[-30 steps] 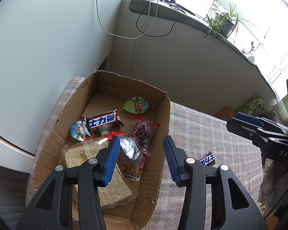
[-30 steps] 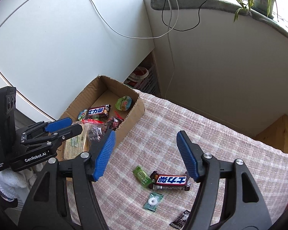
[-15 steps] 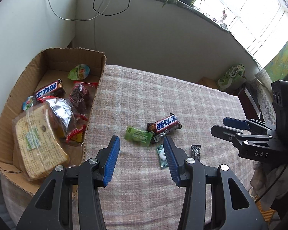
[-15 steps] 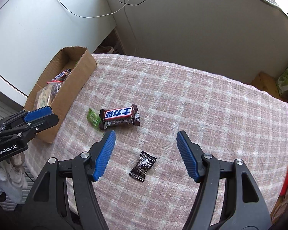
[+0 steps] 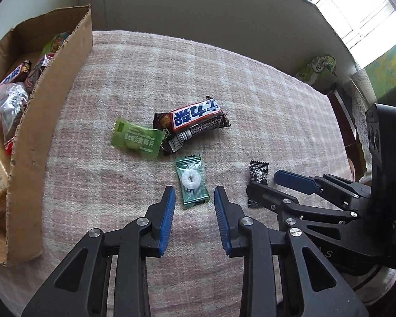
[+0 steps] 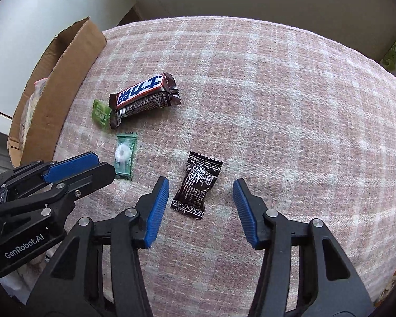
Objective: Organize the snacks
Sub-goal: 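Grasp the green mint candy with the left tool while the right tool grasps the black candy packet, then carry the mint candy and black packet over the cardboard box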
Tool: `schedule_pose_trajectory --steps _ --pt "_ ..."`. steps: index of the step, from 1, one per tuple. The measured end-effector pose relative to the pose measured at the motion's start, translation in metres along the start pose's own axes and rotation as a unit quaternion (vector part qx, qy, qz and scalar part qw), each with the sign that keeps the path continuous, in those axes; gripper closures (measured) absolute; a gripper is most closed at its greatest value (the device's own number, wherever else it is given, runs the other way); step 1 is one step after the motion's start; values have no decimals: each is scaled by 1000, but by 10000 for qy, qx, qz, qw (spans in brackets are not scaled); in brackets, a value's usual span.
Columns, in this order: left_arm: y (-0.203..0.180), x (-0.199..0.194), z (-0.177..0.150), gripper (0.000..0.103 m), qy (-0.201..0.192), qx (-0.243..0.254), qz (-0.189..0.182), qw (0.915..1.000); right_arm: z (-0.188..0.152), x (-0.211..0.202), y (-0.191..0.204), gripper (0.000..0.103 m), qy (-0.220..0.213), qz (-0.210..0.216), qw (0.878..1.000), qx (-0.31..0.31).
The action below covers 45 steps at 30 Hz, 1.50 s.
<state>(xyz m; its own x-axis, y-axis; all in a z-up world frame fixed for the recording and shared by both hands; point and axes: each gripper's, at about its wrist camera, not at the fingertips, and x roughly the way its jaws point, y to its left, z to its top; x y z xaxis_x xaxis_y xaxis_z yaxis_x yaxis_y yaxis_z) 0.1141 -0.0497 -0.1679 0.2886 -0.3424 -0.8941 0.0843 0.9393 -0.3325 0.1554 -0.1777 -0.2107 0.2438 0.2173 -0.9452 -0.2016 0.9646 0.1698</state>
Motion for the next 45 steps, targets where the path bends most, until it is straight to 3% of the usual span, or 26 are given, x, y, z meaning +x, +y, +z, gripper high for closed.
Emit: schedule_pose_trajectory --steps 10,14,20,28,36,45 --pt "-8 20 8 77 9 104 220 9997 2 3 0 58 -85 -266 9996 -48" --pt "-17 24 6 81 -59 449 471 9979 5 6 3 63 -70 -330 9992 -201" --pt "-27 29 1 84 -225 909 691 9932 3 2 -2 80 -51 -455 9982 -381" --pt "-53 43 -7 84 -458 1580 942 9819 1 1 -4 81 -121 -491 9978 -428" --pt "-30 31 -5 87 -553 1067 512 9914 -2 -3 -12 81 -216 -353 9989 -224" --pt "-12 3 -3 87 -733 748 304 9940 -4 -23 -12 81 -362 -203 9990 -147"
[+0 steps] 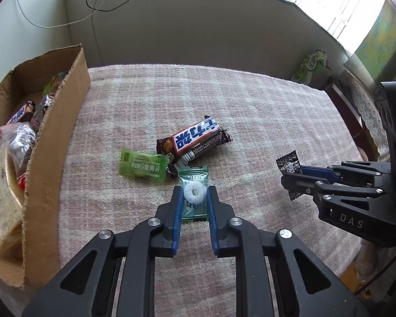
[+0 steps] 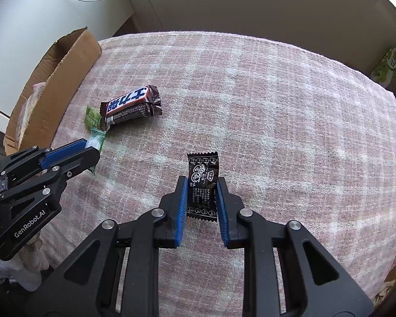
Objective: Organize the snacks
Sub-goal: 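Carry the mint candy and black packet over the cardboard box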
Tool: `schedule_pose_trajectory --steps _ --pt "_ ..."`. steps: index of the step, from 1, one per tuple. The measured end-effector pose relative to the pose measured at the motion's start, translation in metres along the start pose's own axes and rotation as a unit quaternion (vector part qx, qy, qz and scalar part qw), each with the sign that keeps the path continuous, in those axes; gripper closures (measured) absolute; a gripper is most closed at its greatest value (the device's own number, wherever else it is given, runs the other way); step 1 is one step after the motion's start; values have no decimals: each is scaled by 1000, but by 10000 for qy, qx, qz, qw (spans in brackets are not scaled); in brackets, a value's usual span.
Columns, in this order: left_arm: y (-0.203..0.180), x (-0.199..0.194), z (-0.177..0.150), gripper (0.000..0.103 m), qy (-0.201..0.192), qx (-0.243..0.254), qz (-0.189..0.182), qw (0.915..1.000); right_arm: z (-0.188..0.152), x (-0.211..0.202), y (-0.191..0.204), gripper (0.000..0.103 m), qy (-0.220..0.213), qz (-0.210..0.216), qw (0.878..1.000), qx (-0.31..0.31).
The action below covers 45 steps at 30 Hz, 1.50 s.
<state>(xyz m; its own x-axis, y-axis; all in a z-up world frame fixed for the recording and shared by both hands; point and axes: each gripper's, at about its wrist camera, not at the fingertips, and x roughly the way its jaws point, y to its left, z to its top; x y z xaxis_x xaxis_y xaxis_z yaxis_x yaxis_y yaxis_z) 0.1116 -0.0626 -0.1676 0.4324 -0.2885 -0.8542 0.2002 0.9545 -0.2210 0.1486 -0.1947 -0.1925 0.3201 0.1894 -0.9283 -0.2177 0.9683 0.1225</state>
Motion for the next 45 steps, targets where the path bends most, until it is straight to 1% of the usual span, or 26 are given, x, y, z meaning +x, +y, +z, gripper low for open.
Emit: schedule_pose_trajectory --steps 6,9,17,22,29,35,40,45 --pt "20 -27 6 87 -244 -323 24 9992 18 -22 7 81 -226 105 9997 -72" --pt "37 -46 6 87 -415 -466 120 9980 28 -32 17 81 -325 208 9991 -168" --pt "77 -81 5 87 -742 -896 455 9922 55 -50 67 81 -558 524 9952 -605" --pt "101 -96 -3 87 -854 -1195 662 9869 70 -53 105 81 -631 710 9909 -955" --pt "133 -115 -21 87 -961 -1556 916 9789 82 -50 155 81 -641 961 9832 -1410" --pt "151 -120 -28 87 -958 -1814 1140 9721 83 -43 191 81 -506 1183 9764 -1734" --pt "164 -124 -35 87 -913 -1919 1215 9696 81 -34 221 81 -388 1299 9699 -2025" --pt "175 -127 -34 87 -903 -2010 1264 9672 82 -24 240 81 -279 1325 9671 -2153"
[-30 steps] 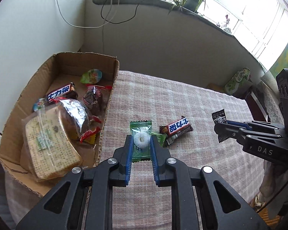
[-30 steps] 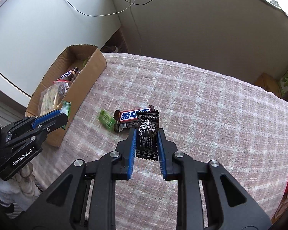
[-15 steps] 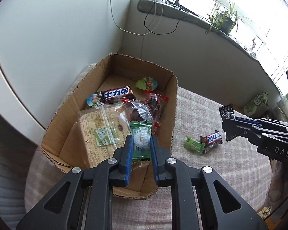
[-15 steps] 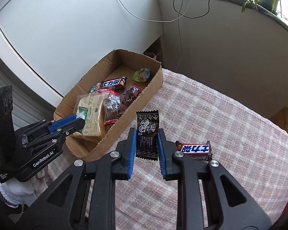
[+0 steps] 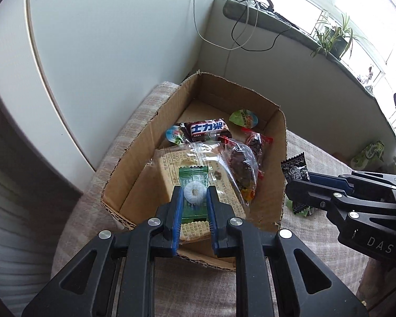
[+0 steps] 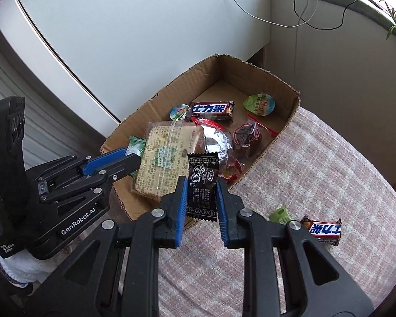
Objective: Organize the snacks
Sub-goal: 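Carry the mint candy and black packet over the cardboard box, then open both tools to drop the mint candy and black packet into the box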
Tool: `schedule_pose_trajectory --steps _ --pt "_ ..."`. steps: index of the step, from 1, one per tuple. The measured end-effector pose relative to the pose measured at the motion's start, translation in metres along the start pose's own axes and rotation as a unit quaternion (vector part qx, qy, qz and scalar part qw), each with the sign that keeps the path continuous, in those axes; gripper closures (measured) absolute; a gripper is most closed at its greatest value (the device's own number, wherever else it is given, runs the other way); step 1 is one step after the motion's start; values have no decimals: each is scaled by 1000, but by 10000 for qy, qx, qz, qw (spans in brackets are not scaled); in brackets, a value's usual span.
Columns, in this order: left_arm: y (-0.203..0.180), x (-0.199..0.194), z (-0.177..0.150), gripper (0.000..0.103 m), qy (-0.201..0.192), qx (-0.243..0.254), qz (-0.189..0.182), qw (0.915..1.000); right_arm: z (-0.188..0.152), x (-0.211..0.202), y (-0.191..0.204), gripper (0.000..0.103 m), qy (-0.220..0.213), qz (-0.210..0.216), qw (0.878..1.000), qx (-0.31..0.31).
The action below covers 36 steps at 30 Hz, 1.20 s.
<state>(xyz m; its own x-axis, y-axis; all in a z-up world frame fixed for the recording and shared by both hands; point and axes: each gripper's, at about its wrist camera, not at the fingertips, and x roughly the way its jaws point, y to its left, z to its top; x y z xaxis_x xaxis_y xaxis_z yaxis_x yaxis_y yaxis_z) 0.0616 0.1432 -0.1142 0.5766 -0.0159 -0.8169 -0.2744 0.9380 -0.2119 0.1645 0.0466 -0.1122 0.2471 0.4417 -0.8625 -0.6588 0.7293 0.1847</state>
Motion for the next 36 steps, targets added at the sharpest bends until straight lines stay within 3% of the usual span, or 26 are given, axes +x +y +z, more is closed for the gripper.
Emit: schedule_pose_trajectory --steps 19,20,23,24,28,36 --pt "7 2 7 85 53 -66 75 9999 13 12 5 79 88 37 9999 -133" --pt "7 3 7 80 66 -70 92 9999 13 12 6 76 83 25 9999 -147" --pt "8 2 7 76 58 -103 92 9999 13 8 6 43 -7 -48 9998 -192" --pt "8 2 7 76 57 -102 99 9999 13 6 7 38 -64 -71 9997 -207" --pt "9 4 7 74 77 -127 117 9998 13 2 4 32 -132 -141 9997 -176" --pt "8 2 10 54 43 -98 133 9999 9 -4 -8 27 -177 -197 9996 -28"
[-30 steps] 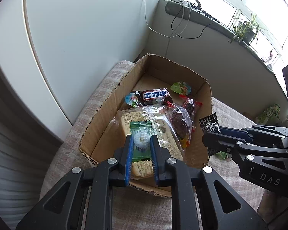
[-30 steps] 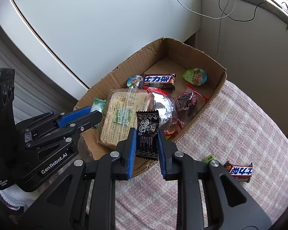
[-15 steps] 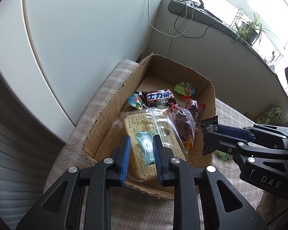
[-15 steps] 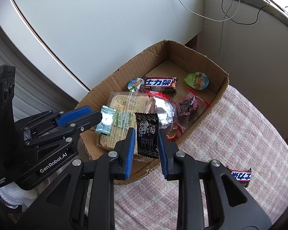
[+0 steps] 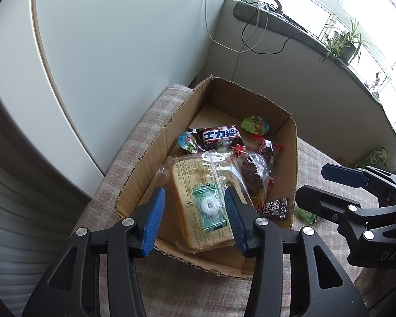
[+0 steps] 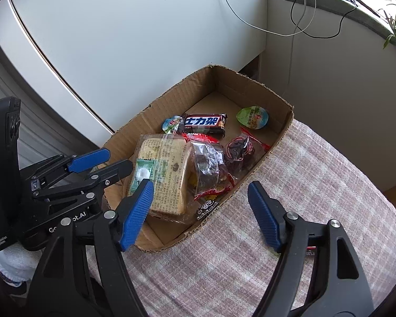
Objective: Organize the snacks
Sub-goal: 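Open both tools to drop the mint candy and black packet into the box, then move both tools to the chocolate bar and close the right tool on it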
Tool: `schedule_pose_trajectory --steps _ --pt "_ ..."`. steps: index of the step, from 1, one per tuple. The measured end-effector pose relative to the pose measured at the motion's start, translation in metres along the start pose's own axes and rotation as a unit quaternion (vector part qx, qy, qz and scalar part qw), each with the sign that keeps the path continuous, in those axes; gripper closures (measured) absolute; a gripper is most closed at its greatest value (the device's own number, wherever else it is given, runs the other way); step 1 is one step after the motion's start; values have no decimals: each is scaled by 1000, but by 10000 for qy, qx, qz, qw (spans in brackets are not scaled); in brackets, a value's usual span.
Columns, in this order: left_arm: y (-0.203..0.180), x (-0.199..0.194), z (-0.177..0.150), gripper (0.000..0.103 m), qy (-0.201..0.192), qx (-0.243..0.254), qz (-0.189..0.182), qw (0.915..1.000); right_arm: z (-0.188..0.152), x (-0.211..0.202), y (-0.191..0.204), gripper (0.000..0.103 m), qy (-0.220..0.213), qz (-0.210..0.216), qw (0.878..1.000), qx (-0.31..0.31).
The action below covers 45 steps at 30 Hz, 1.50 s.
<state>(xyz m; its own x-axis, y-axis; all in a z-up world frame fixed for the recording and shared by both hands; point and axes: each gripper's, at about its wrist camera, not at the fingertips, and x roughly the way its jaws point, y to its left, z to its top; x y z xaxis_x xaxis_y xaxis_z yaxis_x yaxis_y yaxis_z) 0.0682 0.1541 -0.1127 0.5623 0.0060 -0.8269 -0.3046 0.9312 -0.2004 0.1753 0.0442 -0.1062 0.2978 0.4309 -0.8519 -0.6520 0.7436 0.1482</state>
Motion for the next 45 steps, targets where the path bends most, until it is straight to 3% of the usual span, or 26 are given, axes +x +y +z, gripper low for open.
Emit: schedule_pose_trajectory --steps 3,12,22,26,32,38,41,45 --pt "-2 -1 1 50 21 -27 15 10000 -2 -5 -8 26 -55 -42 9999 89" --pt "-23 -10 0 49 -91 134 -154 9998 -14 -36 -55 25 -262 -204 9978 565" --pt "-71 -15 -13 49 -65 654 -587 9961 -46 -66 -133 25 -335 -524 9886 1372" --pt "-99 -14 -22 49 57 891 -878 9921 -60 -66 -155 25 -243 -428 9856 1618" --pt "-136 -6 -40 49 371 1188 -1223 9847 -68 -51 -165 25 12 -157 9918 1270" --pt "-158 10 -55 50 650 1310 -1342 9801 -70 -39 -153 25 320 -112 9991 266" --pt "-162 20 -59 57 790 1219 -1359 9800 -75 -32 -145 25 511 -25 9985 -188" --pt "-161 31 -60 61 909 1058 -1357 9809 -78 -18 -139 35 746 94 9946 -720"
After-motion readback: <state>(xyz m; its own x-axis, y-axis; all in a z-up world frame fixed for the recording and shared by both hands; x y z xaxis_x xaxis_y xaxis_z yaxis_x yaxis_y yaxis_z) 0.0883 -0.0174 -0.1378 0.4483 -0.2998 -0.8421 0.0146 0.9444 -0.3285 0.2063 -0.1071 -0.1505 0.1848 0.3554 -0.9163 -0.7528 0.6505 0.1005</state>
